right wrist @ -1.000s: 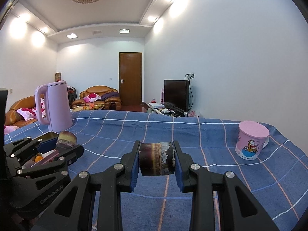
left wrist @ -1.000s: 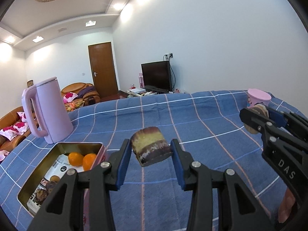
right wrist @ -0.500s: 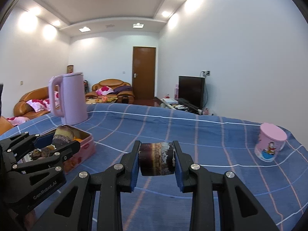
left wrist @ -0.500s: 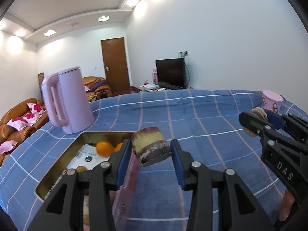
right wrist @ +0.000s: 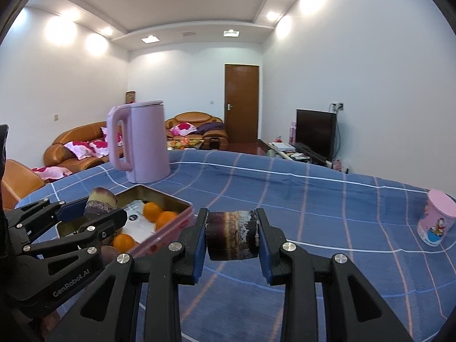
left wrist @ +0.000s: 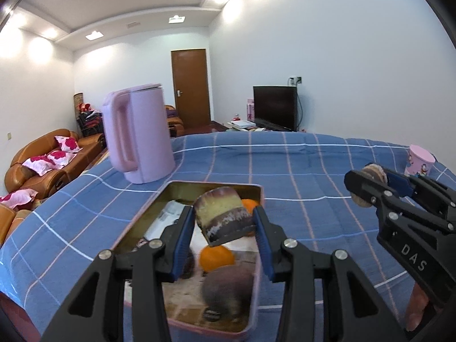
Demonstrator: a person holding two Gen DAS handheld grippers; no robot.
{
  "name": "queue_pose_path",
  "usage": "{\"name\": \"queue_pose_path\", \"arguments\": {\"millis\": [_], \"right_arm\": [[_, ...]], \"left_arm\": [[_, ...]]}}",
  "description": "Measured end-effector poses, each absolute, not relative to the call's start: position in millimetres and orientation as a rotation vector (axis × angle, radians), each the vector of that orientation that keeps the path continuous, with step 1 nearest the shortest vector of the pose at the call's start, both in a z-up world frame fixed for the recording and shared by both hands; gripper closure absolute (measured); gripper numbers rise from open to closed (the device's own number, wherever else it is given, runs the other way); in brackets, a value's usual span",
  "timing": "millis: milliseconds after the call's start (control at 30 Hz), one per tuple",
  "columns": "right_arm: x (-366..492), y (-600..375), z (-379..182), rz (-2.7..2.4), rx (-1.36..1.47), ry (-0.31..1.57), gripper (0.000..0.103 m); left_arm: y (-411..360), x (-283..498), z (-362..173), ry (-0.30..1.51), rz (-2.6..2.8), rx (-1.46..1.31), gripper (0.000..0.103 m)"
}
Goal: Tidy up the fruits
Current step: 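Carry the cake in the left tool over the tin while the right tool carries its cake there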
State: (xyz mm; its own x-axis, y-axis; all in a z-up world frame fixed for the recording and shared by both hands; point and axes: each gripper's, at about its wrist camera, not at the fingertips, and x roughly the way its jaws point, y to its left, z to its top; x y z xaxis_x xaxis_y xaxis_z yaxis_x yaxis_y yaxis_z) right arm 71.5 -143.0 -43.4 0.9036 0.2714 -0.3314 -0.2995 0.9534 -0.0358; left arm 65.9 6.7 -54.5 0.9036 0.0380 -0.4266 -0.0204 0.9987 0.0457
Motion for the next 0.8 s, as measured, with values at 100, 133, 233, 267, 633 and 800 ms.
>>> {"name": "queue_pose_path", "arguments": {"millis": [100,133,233,267,633,800], "right_arm": [[74.4,-128.1,-42.4,0.319,-0.099,0.329,0.07],[74.5,-123.5,-42.1,0.325,-0.103,0.328,0.07],[77.1,-109.7,-42.0,0.348,-0.112,0.327,0.07],[77.9,-105.7,-42.1,0.354,-0.115,0.327,0.07],[84.6,-74.8,-40.0,0.405,-0.14,0.325,0.07],[87.6,-62.8,-39.9,0.421,-0.147,0.324,0.07]], "left_arm": [[18.6,64.6,-54.6,0.445,0.052,0.03,0.059],[21.7,64.5,-54.9,0.446,0.057,0.028,0.059],[33.1,64.8,-56.8,0.454,0.078,0.02,0.059],[36.0,65.1,-57.6,0.458,0.084,0.018,0.059],[62.8,62.7,-61.6,0.477,0.126,0.005,0.059],[68.3,61.9,-64.1,0.485,0.137,0.007,0.059]]}}
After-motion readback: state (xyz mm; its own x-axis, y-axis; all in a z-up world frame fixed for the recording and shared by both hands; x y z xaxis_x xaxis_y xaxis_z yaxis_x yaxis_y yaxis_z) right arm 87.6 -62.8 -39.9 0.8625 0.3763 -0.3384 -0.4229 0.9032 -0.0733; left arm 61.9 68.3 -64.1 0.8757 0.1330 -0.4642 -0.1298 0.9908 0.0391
